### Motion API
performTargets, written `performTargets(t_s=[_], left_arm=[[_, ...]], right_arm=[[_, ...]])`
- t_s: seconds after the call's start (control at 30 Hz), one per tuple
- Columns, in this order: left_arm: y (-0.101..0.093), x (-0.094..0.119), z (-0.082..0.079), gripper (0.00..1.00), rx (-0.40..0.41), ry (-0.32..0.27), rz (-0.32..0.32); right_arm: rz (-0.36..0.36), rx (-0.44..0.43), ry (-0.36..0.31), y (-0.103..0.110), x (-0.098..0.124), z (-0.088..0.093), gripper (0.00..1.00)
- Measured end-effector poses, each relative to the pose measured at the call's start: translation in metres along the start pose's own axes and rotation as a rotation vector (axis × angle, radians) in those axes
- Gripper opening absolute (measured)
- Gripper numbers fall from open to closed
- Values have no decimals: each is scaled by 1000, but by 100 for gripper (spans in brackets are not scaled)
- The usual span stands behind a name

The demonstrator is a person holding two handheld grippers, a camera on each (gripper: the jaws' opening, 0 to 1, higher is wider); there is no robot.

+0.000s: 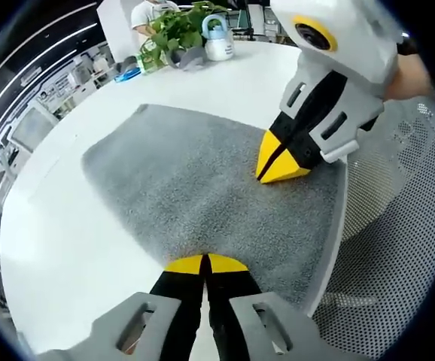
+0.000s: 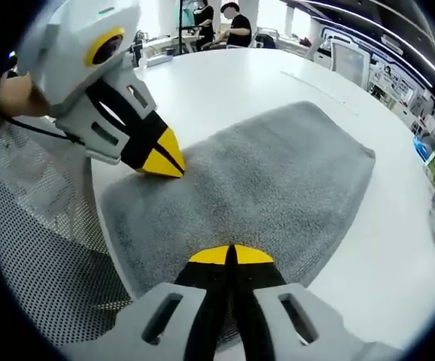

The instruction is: Fold the towel on the table until its edges align and the towel forms a compact rectangular stack.

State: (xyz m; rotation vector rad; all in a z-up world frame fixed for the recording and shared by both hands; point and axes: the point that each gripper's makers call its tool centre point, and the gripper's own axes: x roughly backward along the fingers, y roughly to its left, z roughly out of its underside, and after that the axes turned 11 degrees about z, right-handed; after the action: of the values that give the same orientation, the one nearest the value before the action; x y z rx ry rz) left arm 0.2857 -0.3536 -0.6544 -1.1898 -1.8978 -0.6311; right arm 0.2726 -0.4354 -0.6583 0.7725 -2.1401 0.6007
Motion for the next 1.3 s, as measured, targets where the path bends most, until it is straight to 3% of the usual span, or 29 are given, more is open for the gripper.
performTargets(t_s=[0.13,0.5,0.6,0.7,0.77,0.87,0.9,1.0,1.1,1.2,1.3], left_arm=[[0,0,0,1,-3,-3,2],[0,0,0,1,-34,8,4],[0,0,0,1,-27,-1,11],[1,1,0,1,-8,-17,25],[1,2,-1,1,15,-36,46],[2,15,2,7,194,-75,78],[6,19,1,11,218,-98,69],[19,34,15,16,202,-87,16],[33,46,38,15,199,-14,-73],[33,43,45,15,207,17,-74],[24,42,40,14,189,6,-44]], right_arm=[[-2,-23,-8,1,0,0,0],[15,44,-45,4,1,-1,0],[24,86,-54,4,1,-1,0],[41,228,-52,4,1,-3,0],[47,206,-35,5,0,-4,0],[39,199,-34,2,1,-6,0],[34,168,-42,1,2,-8,0],[13,92,-49,0,8,-10,0],[4,60,-108,-2,14,-21,0],[-22,40,-150,6,18,-31,0],[-130,16,-159,32,19,-35,0]])
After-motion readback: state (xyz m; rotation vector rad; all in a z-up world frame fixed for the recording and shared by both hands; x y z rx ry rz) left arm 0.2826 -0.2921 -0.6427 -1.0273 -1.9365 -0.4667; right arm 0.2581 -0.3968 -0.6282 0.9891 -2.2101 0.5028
